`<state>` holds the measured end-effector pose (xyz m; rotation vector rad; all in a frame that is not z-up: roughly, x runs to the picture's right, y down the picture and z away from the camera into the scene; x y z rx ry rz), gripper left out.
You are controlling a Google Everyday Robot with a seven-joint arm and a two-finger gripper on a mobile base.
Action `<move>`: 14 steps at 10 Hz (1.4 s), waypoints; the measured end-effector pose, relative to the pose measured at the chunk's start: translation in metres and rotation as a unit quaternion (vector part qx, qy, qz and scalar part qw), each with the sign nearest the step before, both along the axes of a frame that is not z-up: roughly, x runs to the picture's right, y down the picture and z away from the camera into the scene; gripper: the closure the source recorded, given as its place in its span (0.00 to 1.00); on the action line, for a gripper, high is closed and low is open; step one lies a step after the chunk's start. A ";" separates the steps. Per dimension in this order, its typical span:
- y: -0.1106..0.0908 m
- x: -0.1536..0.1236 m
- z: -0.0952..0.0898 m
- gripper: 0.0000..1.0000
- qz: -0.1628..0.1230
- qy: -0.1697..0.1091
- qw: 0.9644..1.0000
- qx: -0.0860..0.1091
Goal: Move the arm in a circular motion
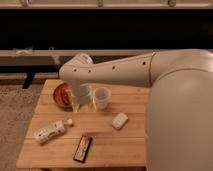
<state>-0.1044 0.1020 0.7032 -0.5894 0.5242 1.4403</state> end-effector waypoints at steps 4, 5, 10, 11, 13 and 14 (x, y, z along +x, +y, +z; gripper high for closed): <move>0.000 0.000 0.000 0.35 0.000 0.000 1.000 0.000; 0.000 0.000 0.000 0.35 0.000 0.000 1.000 0.000; 0.000 0.000 0.000 0.35 0.000 0.000 1.000 0.000; 0.000 0.000 0.000 0.35 -0.001 0.000 1.000 0.000; 0.005 0.003 -0.009 0.35 0.005 0.007 1.000 -0.008; 0.011 0.008 -0.016 0.35 0.010 0.011 1.000 -0.012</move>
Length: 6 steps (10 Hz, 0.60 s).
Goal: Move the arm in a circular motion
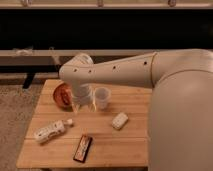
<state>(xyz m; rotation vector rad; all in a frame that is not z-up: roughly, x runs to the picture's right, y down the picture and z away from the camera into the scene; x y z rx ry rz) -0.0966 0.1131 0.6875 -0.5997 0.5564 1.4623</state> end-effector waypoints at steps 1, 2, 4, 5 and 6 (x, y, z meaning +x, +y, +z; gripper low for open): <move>0.007 0.007 -0.007 0.35 0.007 0.004 1.000 -0.003; 0.018 0.024 -0.019 0.35 0.022 0.013 1.000 -0.008; 0.033 0.056 -0.038 0.35 0.055 0.028 0.998 -0.010; 0.041 0.081 -0.048 0.35 0.085 0.041 0.995 -0.012; 0.046 0.104 -0.055 0.35 0.107 0.048 0.993 -0.014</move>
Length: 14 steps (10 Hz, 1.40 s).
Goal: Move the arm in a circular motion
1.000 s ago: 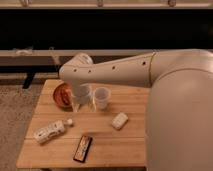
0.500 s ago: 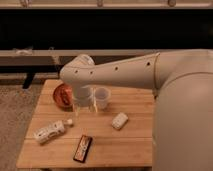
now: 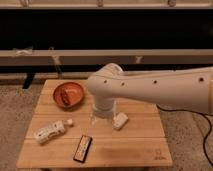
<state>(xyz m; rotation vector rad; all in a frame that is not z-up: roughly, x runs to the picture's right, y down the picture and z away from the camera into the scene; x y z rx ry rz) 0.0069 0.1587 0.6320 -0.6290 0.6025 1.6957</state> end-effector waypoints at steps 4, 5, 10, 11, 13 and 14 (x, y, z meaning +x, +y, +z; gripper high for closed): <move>-0.015 0.094 -0.001 0.35 0.083 0.046 0.995 -0.008; -0.024 0.106 0.003 0.35 0.091 0.053 0.994 -0.011; -0.093 0.130 0.068 0.35 0.088 0.057 0.994 -0.027; -0.103 0.119 0.081 0.35 0.080 0.051 0.995 -0.028; -0.123 0.082 0.108 0.35 0.058 0.036 0.997 -0.030; -0.132 0.060 0.119 0.35 0.045 0.027 0.998 -0.031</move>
